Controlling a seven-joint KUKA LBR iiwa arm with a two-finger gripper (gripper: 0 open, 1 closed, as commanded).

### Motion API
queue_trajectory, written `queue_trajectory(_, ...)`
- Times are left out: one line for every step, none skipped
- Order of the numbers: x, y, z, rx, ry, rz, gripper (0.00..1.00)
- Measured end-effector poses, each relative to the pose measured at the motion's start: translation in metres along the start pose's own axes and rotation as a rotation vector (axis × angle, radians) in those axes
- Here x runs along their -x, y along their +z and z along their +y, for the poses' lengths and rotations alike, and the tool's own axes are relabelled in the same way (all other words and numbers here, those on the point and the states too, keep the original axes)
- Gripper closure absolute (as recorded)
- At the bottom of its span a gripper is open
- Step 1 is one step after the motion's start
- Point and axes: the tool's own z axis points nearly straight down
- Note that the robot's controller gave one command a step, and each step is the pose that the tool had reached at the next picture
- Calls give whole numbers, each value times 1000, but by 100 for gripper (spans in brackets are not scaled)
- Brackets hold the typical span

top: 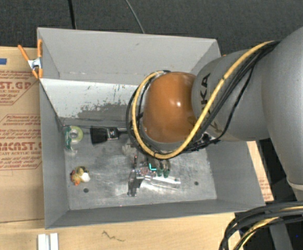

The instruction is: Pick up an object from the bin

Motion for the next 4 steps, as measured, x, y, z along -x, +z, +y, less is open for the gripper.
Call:
queue_trajectory(2, -4, 0, 1, 1, -8, 0)
queue_trajectory(5, 17, -51, 2, -20, -10, 0)
queue_trajectory(-15, 13, -89, -2, -38, -5, 0)
queue_trajectory(15, 78, -69, 0, 141, -13, 100)
